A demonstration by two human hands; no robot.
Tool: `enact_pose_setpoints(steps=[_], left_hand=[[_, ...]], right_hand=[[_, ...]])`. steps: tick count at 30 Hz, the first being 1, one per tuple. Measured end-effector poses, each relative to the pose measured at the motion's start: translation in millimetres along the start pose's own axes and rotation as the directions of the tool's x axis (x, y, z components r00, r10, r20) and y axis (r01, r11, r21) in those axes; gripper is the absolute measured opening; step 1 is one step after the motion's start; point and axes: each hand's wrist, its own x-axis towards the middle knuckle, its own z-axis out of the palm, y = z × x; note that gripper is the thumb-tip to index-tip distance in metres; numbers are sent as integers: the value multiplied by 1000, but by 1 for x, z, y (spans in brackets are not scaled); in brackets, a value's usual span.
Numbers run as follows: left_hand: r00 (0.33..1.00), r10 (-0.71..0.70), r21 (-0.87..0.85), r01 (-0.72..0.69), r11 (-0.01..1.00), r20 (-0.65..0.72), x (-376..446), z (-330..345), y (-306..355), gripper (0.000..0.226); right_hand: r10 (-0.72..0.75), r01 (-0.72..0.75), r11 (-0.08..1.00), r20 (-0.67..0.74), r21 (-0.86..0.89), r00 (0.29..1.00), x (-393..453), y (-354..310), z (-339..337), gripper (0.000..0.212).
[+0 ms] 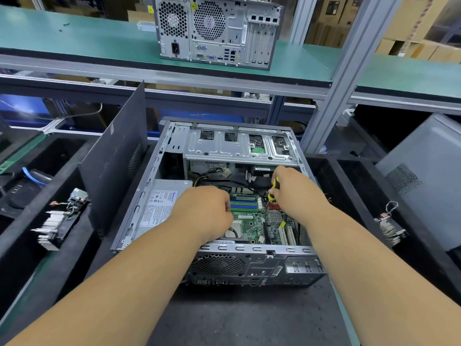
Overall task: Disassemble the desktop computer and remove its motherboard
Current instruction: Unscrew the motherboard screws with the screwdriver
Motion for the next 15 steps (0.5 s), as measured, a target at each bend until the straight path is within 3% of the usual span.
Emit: enact_pose_setpoints(steps=[4,15], left_hand=[[1000,-3,-2,3,1000,0,0,0,0,11],[1000,6,11,-6,1000,13,-1,-2,1,13]], right_hand=[[-36,35,999,-26,-28,999,0,-2,0,25],[-1,1,1000,-32,1,999,0,-1,1,25]])
